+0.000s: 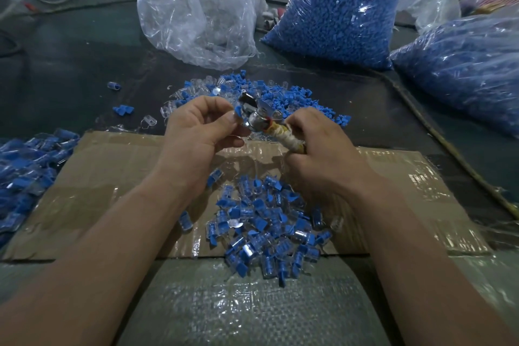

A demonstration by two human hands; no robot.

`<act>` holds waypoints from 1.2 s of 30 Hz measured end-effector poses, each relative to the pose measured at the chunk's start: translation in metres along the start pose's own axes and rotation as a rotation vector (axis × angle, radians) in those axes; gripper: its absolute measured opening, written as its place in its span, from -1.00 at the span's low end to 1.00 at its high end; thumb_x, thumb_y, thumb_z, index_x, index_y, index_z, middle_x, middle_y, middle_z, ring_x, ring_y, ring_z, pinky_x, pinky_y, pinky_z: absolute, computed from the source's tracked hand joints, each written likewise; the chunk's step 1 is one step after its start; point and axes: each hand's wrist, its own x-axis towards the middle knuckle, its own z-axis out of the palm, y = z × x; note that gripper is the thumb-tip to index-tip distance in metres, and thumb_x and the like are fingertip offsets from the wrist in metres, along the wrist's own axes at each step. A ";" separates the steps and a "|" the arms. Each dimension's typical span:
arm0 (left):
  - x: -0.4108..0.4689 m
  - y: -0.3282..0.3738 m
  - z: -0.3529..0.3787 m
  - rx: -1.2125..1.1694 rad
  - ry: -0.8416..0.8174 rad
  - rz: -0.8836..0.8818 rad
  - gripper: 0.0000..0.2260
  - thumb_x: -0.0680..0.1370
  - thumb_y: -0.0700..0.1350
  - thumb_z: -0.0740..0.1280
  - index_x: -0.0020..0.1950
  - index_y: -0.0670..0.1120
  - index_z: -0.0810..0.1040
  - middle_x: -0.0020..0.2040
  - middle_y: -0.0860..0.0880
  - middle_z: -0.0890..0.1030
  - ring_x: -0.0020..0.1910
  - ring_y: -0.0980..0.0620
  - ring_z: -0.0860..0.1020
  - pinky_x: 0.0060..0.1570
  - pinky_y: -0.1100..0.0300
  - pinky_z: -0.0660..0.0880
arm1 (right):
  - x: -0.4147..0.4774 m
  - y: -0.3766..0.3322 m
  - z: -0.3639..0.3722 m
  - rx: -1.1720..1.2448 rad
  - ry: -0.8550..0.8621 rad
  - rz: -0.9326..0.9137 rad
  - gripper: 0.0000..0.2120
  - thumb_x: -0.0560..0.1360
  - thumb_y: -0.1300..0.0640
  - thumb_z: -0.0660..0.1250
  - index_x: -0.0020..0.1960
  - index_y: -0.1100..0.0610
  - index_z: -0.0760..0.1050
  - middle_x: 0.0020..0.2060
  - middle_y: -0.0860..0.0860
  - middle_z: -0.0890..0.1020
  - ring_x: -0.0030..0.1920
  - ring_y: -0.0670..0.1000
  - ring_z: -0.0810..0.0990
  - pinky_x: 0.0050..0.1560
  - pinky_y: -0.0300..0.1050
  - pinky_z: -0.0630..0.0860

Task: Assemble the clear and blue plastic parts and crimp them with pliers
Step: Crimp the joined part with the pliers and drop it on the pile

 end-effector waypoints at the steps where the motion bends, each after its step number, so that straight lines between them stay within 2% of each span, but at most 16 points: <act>1: 0.000 0.000 0.000 0.001 0.000 0.001 -0.84 0.49 -0.38 0.24 -0.17 -0.14 0.48 -0.27 -0.06 0.59 -0.33 0.10 0.60 -0.36 0.32 0.52 | 0.000 0.000 0.000 0.007 -0.003 0.001 -0.77 0.38 0.17 0.29 -0.07 0.01 0.28 -0.22 -0.21 0.27 -0.21 -0.24 0.28 -0.26 -0.36 0.17; 8: -0.002 0.000 0.004 0.051 0.013 0.043 -0.82 0.49 -0.41 0.24 -0.19 -0.14 0.46 -0.29 -0.07 0.56 -0.38 0.13 0.58 -0.36 0.33 0.52 | -0.002 -0.003 -0.002 0.028 -0.009 -0.002 -0.80 0.35 0.18 0.32 -0.17 -0.02 0.30 -0.29 -0.18 0.32 -0.26 -0.21 0.31 -0.30 -0.30 0.19; 13: -0.002 -0.002 0.006 0.142 0.037 0.107 -0.80 0.49 -0.42 0.25 -0.20 -0.14 0.47 -0.36 0.01 0.57 -0.40 0.15 0.58 -0.36 0.32 0.53 | -0.003 -0.007 -0.005 0.058 0.009 0.018 -0.71 0.33 0.23 0.32 -0.34 -0.06 0.25 -0.40 -0.16 0.36 -0.35 -0.19 0.33 -0.37 -0.27 0.18; 16: -0.002 -0.003 0.005 0.173 0.044 0.118 -0.79 0.49 -0.43 0.25 -0.20 -0.13 0.47 -0.33 -0.04 0.56 -0.40 0.15 0.58 -0.36 0.33 0.52 | -0.003 -0.008 -0.005 0.083 0.007 0.034 -0.69 0.33 0.24 0.33 -0.36 -0.06 0.25 -0.43 -0.16 0.37 -0.38 -0.18 0.34 -0.39 -0.24 0.20; 22: -0.003 -0.004 0.003 0.211 0.053 0.116 -0.79 0.50 -0.42 0.25 -0.20 -0.12 0.46 -0.29 -0.08 0.56 -0.39 0.14 0.58 -0.35 0.33 0.52 | -0.001 -0.008 -0.004 0.083 -0.033 0.052 -0.71 0.35 0.23 0.34 -0.34 -0.06 0.27 -0.39 -0.16 0.41 -0.34 -0.16 0.38 -0.37 -0.21 0.28; 26: -0.003 -0.004 0.003 0.246 0.059 0.127 -0.80 0.50 -0.41 0.25 -0.19 -0.13 0.46 -0.28 -0.09 0.56 -0.39 0.15 0.58 -0.35 0.35 0.52 | 0.001 -0.009 -0.002 0.048 -0.024 0.040 -0.82 0.34 0.22 0.34 -0.24 0.01 0.36 -0.39 -0.13 0.43 -0.34 -0.13 0.38 -0.33 -0.16 0.34; 31: -0.003 -0.003 0.002 0.285 0.071 0.130 -0.80 0.50 -0.40 0.26 -0.19 -0.12 0.47 -0.28 -0.08 0.56 -0.40 0.15 0.58 -0.34 0.34 0.52 | 0.000 -0.007 0.000 0.052 0.012 0.027 -0.85 0.33 0.23 0.34 -0.22 0.06 0.39 -0.41 -0.13 0.42 -0.36 -0.13 0.37 -0.37 -0.19 0.28; 36: -0.003 0.001 0.000 0.276 0.069 0.091 -0.83 0.48 -0.38 0.29 -0.19 -0.12 0.49 -0.31 -0.03 0.59 -0.39 0.14 0.59 -0.35 0.34 0.53 | -0.001 -0.003 -0.001 0.008 0.047 -0.013 -0.82 0.33 0.23 0.35 -0.08 0.12 0.47 -0.29 -0.06 0.47 -0.24 -0.02 0.42 -0.27 -0.19 0.32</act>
